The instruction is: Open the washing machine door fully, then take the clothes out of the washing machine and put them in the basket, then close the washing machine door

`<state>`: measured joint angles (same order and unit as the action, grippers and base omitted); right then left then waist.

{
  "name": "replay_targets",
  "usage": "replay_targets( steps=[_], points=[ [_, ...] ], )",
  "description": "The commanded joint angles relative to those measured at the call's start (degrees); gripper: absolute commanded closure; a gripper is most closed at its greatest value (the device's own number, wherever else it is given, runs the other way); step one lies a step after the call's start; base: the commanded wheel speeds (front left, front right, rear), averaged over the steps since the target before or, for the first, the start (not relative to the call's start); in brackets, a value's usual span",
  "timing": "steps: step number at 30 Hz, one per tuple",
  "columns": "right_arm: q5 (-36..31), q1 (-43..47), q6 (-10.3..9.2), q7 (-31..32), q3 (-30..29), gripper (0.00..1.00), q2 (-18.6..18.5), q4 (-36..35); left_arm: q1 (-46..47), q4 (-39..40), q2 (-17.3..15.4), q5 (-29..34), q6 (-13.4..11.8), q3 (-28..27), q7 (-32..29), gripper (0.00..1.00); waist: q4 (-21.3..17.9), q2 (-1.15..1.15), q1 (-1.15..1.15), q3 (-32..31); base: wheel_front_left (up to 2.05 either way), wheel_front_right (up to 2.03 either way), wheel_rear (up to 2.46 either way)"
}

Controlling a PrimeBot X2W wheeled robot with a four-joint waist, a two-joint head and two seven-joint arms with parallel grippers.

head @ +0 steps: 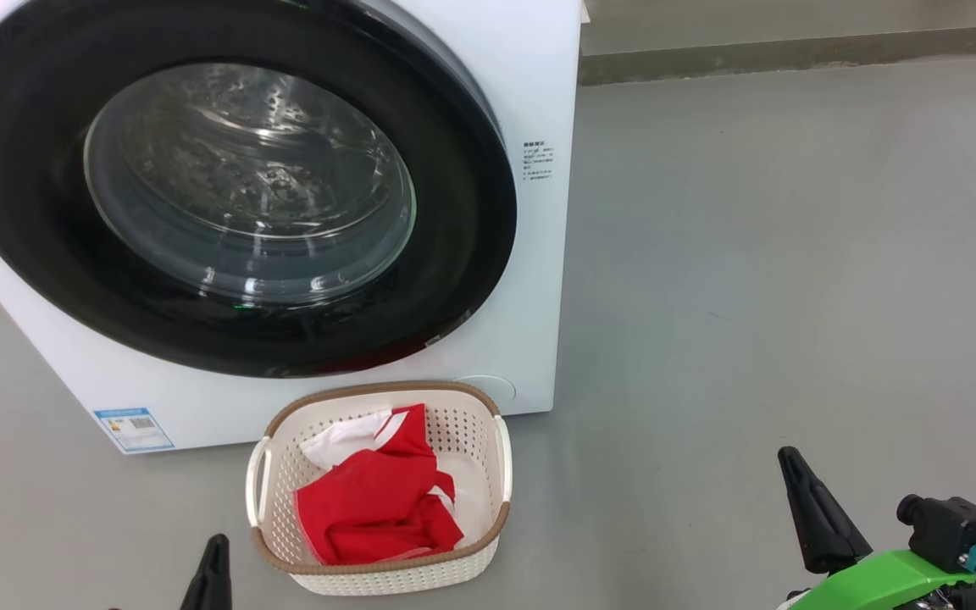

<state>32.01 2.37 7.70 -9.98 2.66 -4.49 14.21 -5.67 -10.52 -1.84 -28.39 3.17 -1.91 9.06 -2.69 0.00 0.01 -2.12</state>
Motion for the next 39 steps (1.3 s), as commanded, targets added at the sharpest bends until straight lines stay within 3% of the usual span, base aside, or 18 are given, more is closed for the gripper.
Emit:
replay_targets(
  steps=[1, 39],
  points=[
    [1.82, -2.76, -0.05, 0.39, -0.28, 1.00, -0.31, -1.31, 2.84, 1.07, -0.49, -1.92, 0.52, -1.01, -0.43, 1.00, 0.05, 0.00, -0.01, 0.04, 0.00, 0.00, 0.00],
    [26.38, -5.10, -0.11, 6.59, -3.41, 1.00, 0.08, -0.88, 6.57, -0.84, -0.72, -27.45, 2.09, -2.52, -6.68, 1.00, 1.14, 0.00, -0.01, 0.97, 0.00, 0.00, 0.00]
  ],
)
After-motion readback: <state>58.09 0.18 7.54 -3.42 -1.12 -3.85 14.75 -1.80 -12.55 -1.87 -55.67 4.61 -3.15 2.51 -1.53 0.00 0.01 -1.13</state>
